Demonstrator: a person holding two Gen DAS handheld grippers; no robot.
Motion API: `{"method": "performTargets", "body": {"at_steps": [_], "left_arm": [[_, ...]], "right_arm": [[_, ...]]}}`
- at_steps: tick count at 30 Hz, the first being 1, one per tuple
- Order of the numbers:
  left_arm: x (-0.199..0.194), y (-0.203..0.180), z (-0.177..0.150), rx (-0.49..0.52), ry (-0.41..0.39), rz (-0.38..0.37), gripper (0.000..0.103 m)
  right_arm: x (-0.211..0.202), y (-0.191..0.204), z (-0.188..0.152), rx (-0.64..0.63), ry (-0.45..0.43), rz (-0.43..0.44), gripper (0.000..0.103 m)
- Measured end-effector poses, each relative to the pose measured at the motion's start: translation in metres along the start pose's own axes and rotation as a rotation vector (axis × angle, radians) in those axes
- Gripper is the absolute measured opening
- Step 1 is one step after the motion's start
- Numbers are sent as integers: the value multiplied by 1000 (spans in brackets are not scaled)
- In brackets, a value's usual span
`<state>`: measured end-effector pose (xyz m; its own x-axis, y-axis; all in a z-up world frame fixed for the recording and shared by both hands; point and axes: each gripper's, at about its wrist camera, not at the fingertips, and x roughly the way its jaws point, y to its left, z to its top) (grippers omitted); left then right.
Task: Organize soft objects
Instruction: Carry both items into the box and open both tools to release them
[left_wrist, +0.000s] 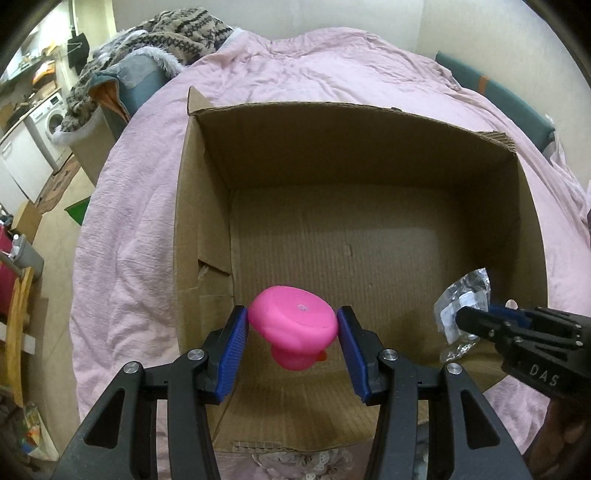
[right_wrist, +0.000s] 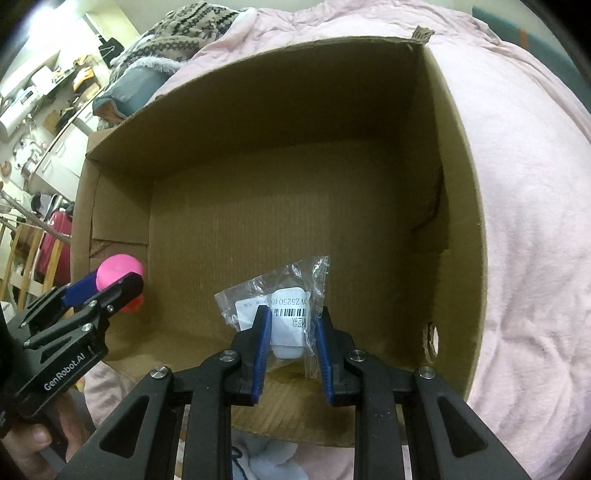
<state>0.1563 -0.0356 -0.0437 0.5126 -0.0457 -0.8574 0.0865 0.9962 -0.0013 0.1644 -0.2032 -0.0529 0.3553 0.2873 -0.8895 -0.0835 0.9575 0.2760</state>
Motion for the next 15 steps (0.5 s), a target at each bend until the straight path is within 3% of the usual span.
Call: {"method": "performTargets", "body": {"at_steps": [15], "left_arm": [[1, -1, -2, 17, 12, -6, 46]], "right_arm": [[0, 0, -1, -2, 2, 8, 25]]}}
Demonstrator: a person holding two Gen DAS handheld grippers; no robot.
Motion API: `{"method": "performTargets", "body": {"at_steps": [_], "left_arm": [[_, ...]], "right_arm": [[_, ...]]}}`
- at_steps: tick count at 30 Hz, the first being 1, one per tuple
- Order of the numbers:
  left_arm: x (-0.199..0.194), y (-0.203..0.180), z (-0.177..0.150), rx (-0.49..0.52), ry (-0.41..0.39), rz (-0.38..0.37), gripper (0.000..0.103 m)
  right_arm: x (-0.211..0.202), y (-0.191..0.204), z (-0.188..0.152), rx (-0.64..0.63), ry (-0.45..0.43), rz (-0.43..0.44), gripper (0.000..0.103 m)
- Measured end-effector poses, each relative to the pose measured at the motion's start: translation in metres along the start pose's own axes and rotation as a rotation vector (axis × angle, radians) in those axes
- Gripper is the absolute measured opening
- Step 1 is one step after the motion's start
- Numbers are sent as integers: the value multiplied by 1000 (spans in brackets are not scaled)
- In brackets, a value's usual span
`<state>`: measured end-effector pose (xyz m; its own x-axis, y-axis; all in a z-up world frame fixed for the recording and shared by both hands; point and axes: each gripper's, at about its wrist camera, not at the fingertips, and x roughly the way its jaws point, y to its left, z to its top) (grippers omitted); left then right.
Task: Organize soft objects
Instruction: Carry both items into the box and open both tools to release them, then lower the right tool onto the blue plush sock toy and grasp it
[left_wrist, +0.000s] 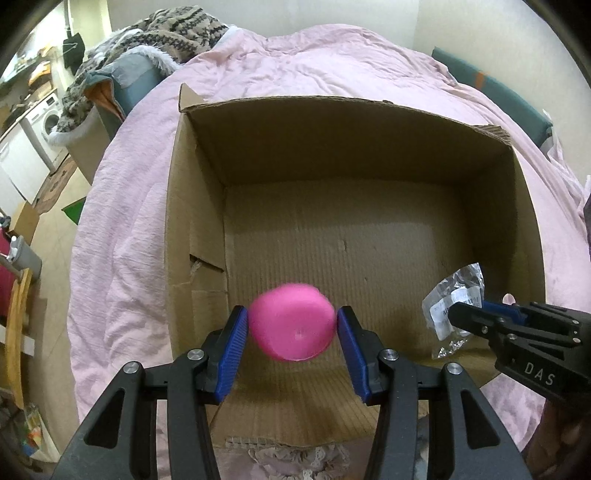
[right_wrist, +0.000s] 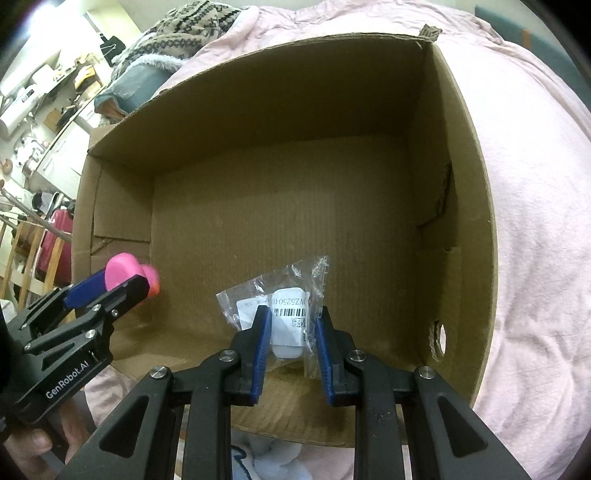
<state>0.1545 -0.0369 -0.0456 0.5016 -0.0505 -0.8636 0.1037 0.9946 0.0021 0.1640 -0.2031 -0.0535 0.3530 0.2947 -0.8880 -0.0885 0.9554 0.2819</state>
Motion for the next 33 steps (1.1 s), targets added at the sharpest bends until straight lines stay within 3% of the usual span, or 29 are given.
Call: {"method": "performTargets", "body": {"at_steps": [3, 5, 8, 10, 11, 12, 26, 33], "left_arm": [[-2, -2, 0, 8, -5, -2, 48], [-3, -2, 0, 7, -11, -1, 60], [-6, -3, 0, 6, -24, 7, 67], [-6, -3, 1, 6, -25, 7, 67], [-7, -3, 2, 5, -26, 4, 67], [-7, -3, 2, 3, -27, -3, 67], [-38, 4, 0, -12, -74, -11, 67], [-67, 20, -14, -32, -99, 14, 67]], "right_arm": [[-2, -1, -1, 1, -6, 2, 25], [-3, -2, 0, 3, -10, 5, 25], [-5, -3, 0, 15, -14, 24, 28], [-8, -5, 0, 26, -23, 39, 44], [-10, -6, 1, 33, -32, 42, 66], [-13, -7, 1, 41, -49, 50, 70], [-50, -16, 2, 84, -151, 59, 71], [-76, -16, -15, 91, -168, 65, 71]]}}
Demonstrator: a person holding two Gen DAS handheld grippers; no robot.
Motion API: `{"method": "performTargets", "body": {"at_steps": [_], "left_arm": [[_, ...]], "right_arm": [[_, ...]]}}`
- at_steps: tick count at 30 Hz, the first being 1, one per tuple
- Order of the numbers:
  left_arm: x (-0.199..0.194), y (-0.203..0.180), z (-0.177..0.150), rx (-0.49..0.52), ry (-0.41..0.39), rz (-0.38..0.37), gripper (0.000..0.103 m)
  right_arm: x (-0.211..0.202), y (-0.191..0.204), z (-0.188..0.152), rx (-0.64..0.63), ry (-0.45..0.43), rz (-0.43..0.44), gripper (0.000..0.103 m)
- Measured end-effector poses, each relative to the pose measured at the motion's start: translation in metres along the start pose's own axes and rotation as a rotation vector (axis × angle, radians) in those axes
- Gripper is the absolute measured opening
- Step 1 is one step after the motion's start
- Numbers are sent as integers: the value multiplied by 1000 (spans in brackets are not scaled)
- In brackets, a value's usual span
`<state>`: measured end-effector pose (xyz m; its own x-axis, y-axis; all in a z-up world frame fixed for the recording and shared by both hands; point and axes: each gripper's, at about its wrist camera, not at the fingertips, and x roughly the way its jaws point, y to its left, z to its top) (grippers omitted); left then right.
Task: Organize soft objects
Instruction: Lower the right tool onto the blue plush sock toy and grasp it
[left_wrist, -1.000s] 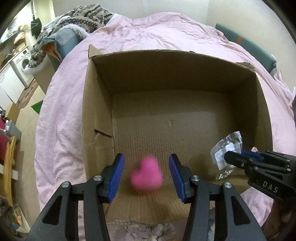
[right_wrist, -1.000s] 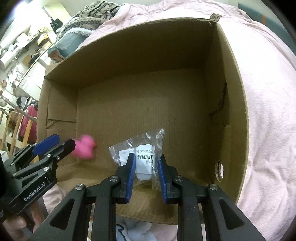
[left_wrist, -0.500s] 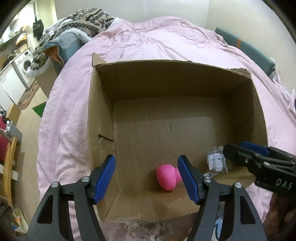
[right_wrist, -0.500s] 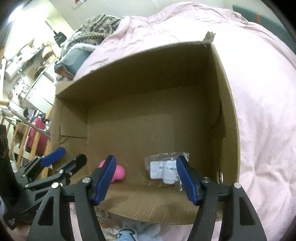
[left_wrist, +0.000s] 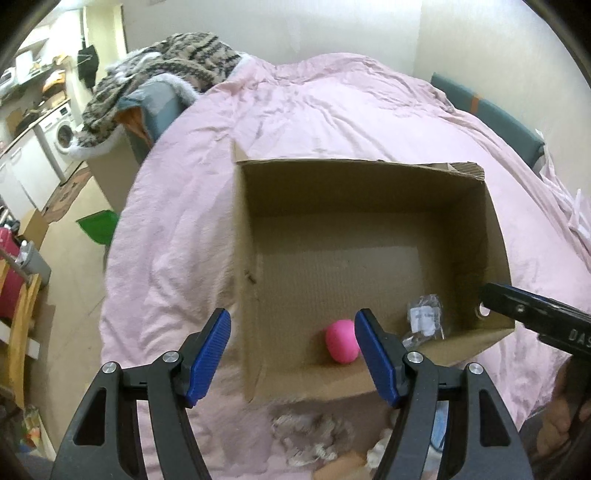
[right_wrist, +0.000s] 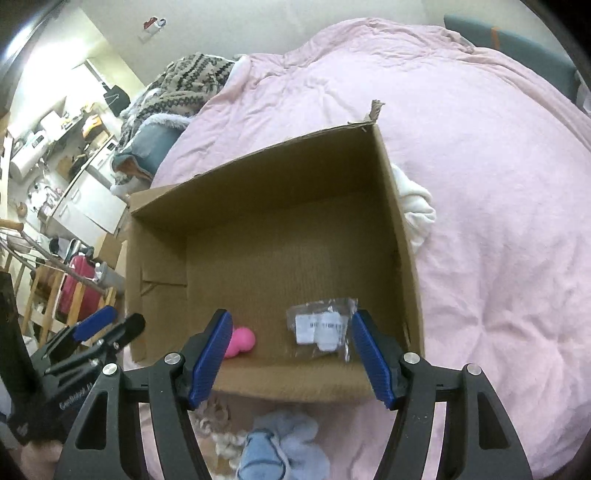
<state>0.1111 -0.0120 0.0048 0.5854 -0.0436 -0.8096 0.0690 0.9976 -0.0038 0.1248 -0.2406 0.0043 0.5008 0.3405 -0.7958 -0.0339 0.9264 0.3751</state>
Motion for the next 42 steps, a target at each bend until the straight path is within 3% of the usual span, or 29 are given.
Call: {"method": "performTargets", "body": {"at_steps": [5, 18, 24, 26, 28, 31, 36, 37, 39, 41, 42], "left_arm": [[-15, 21, -23, -57, 38, 3, 67], [-43, 45, -63, -142, 66, 32, 67], [-34, 54, -75, -225, 118, 30, 67], [-28, 55, -78, -249, 142, 27, 67], [-26, 54, -79, -258, 153, 20, 67], [-23, 52, -79, -257, 156, 15, 67], [-18, 50, -78, -251, 165, 11, 67], [-17, 51, -78, -254, 168, 11, 67], [-14, 52, -78, -260, 175, 10, 67], [-12, 53, -79, -271, 182, 6, 67], [-11, 53, -79, -274, 184, 5, 67]], "right_arm": [[-15, 3, -18, -41, 1, -28, 71], [-39, -6, -63, 47, 38, 1, 71], [-11, -9, -83, 134, 191, 86, 72], [4, -6, -90, 155, 264, 114, 83], [18, -3, -96, 169, 306, 109, 91], [37, -4, -100, 182, 352, 66, 92], [70, -13, -105, 247, 447, 67, 91], [74, -13, -106, 247, 461, 64, 91], [80, -12, -106, 245, 478, 85, 71], [85, -9, -107, 231, 504, 96, 62], [85, -8, -107, 223, 503, 89, 52]]}}
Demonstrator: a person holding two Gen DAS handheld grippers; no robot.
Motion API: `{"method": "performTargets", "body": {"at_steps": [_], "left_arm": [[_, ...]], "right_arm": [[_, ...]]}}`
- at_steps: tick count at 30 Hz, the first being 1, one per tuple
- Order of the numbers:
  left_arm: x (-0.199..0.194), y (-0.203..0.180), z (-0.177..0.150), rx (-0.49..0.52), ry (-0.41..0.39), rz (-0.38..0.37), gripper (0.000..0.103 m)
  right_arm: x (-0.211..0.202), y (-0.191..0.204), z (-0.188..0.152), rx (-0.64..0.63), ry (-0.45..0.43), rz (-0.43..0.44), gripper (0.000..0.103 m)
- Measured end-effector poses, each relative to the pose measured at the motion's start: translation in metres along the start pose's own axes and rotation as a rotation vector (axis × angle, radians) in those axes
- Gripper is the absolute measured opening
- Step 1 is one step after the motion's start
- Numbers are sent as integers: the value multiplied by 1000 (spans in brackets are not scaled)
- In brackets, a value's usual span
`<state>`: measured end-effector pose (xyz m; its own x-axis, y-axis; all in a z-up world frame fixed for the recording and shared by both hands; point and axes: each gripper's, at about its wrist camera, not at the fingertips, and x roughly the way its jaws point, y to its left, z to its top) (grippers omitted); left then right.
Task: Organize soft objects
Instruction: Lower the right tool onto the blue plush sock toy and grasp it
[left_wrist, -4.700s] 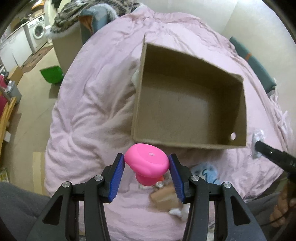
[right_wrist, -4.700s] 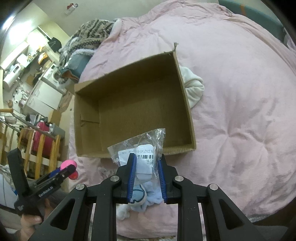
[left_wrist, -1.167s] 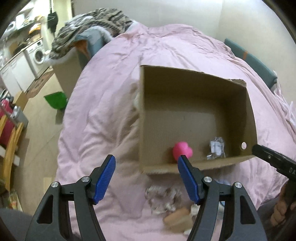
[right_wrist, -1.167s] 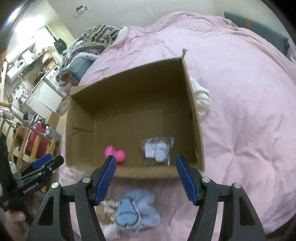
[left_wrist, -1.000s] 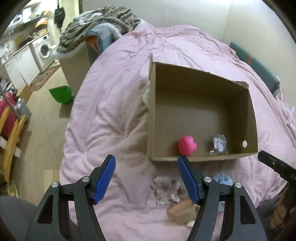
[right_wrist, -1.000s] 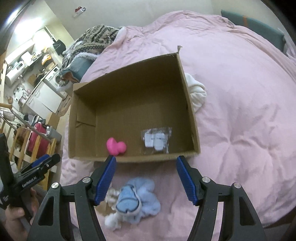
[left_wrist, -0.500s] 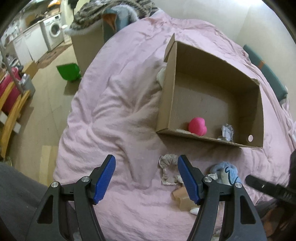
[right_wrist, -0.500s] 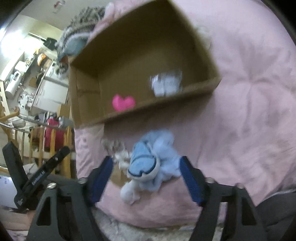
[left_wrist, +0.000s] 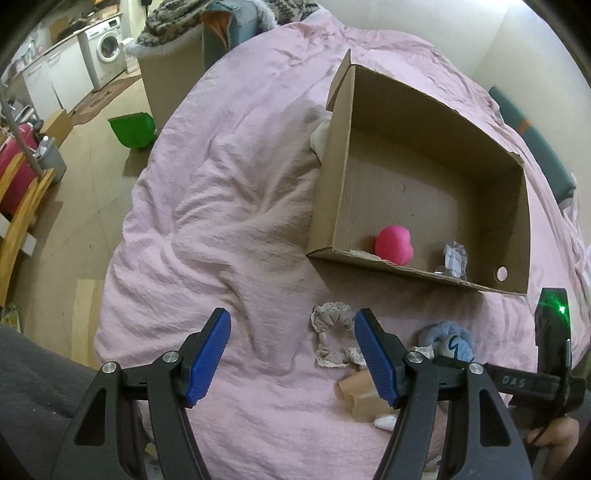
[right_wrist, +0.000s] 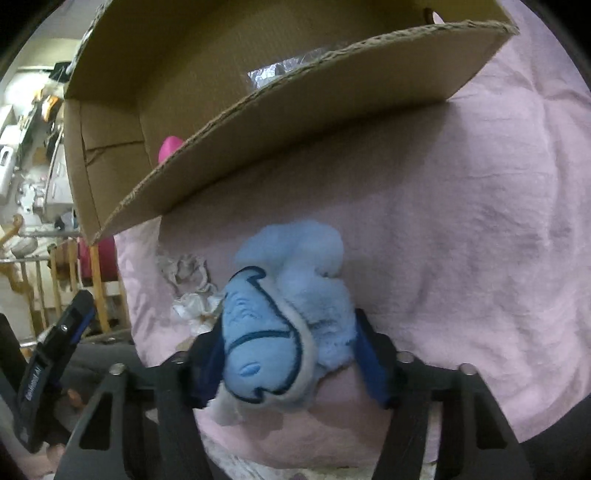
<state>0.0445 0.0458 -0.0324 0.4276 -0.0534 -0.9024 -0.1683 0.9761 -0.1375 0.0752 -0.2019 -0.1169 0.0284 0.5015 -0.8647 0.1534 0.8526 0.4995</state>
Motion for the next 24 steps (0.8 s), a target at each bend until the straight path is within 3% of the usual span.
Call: {"method": "performTargets", "body": {"at_steps": [3, 5, 12, 18, 22, 24], "left_arm": [[1, 0, 0, -4, 8, -3, 67], [2, 1, 0, -3, 11, -5, 67], [4, 9, 0, -38, 22, -6, 67], [25, 9, -4, -65, 110, -25, 67], [48, -11, -3, -46, 201, -127, 67], [56, -22, -3, -36, 197, -129, 67]], "right_arm": [[-1, 2, -1, -19, -8, -7, 36], [-8, 5, -1, -51, -33, -13, 32], [-48, 9, -14, -89, -161, 38, 31], [-74, 11, -38, -95, -235, 78, 31], [-76, 6, -34, -86, -228, 93, 31], [-78, 5, -33, -90, -229, 98, 31]]}}
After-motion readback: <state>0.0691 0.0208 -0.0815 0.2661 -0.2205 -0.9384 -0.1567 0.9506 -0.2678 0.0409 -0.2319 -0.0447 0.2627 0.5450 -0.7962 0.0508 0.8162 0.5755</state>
